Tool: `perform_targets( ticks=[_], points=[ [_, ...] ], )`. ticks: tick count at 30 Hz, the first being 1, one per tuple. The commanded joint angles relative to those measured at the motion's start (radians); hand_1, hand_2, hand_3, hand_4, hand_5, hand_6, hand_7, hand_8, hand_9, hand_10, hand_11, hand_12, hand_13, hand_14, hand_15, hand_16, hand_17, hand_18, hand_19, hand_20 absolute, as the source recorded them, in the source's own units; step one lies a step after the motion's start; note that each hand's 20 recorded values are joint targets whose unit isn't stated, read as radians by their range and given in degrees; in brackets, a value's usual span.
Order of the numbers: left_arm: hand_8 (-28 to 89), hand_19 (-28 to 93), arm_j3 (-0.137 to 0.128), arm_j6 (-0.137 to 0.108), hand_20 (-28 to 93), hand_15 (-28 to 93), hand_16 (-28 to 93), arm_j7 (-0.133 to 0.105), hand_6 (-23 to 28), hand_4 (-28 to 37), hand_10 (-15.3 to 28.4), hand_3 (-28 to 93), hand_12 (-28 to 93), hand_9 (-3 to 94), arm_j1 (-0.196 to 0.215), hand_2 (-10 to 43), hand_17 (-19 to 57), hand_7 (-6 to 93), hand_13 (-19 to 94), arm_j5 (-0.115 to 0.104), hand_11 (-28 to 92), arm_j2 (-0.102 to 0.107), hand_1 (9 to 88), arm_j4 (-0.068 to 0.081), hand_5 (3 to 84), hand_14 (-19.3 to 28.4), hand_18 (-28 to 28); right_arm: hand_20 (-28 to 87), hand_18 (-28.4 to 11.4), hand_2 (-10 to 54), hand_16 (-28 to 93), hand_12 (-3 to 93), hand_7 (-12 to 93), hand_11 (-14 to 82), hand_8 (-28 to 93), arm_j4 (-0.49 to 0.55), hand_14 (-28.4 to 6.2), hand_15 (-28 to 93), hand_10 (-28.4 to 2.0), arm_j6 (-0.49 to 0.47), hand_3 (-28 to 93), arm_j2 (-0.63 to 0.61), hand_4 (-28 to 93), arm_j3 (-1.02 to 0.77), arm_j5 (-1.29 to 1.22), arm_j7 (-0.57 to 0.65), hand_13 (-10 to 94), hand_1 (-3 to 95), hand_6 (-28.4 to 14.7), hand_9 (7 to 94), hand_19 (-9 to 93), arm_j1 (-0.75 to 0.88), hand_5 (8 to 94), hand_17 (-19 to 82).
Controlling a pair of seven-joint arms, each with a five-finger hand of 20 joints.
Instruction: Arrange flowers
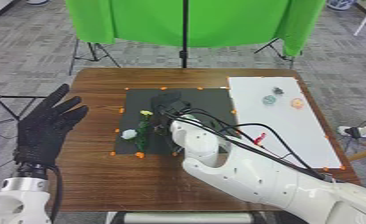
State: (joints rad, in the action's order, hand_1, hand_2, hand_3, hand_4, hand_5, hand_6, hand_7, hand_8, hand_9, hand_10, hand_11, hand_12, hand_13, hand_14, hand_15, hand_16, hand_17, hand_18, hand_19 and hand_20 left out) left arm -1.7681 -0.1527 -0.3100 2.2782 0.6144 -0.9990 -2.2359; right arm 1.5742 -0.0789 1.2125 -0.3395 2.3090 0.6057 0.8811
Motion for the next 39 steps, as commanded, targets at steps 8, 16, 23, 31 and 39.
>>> perform_targets(
  ticks=[8,16,23,31,39],
  points=[
    [-10,54,0.008,-0.015,22,51,-7,-0.01,8.1,-24.0,19.1,80,11,34.8,0.046,5.6,-5.9,12.7,27,-0.005,23,-0.009,24.1,-0.006,36.0,27.6,28.4,45,-24.7,-9.5,14,16.4,15,37.8,-13,0.174,-10.8,75,-13.7,0.072,77,-0.138,-28,-0.213,-0.135,-0.003,60,35.7,2.3,68.1,86,0.027,59.6,24],
    [-10,54,0.008,-0.019,22,51,-7,-0.013,8.1,-24.0,19.2,80,11,34.8,0.057,5.6,-5.9,12.8,27,-0.007,23,-0.015,24.0,-0.009,36.0,27.5,28.4,45,-25.0,-9.5,10,13.7,15,23.8,-13,0.21,-12.5,68,-16.5,0.146,77,-0.361,-28,-0.288,-0.22,0.075,56,33.7,2.0,61.8,84,0.027,56.7,22],
    [-10,54,0.017,-0.025,23,51,-7,-0.028,8.1,-24.0,19.2,80,11,34.8,0.061,5.7,-5.9,12.5,27,-0.011,23,-0.014,24.1,-0.01,36.0,27.5,28.4,45,-24.9,-9.5,10,13.8,15,21.1,-13,0.154,-13.2,68,-17.2,0.156,78,-0.5,-28,-0.232,-0.222,0.175,55,34.4,1.8,59.1,83,0.016,54.0,21],
    [-10,54,0.028,-0.035,23,51,-7,-0.052,8.1,-24.0,19.2,80,11,34.8,0.07,5.6,-5.8,12.6,27,-0.022,23,0.001,24.1,-0.011,36.0,27.5,28.4,44,-24.5,-9.5,9,14.1,16,20.8,-13,0.101,-13.4,69,-17.8,0.124,79,-0.556,-28,-0.249,-0.229,0.228,54,33.8,1.9,57.6,84,0.069,52.8,21],
    [-10,53,0.033,-0.031,24,51,-7,-0.047,8.0,-24.0,19.2,80,11,34.8,0.063,5.6,-5.8,12.6,27,-0.019,23,-0.005,24.1,-0.009,36.0,27.5,28.4,44,-24.3,-9.5,9,14.1,16,20.6,-14,0.04,-13.3,69,-17.7,0.099,79,-0.532,-28,-0.186,-0.227,0.23,53,33.9,2.4,57.0,84,0.046,53.2,20]
  ],
)
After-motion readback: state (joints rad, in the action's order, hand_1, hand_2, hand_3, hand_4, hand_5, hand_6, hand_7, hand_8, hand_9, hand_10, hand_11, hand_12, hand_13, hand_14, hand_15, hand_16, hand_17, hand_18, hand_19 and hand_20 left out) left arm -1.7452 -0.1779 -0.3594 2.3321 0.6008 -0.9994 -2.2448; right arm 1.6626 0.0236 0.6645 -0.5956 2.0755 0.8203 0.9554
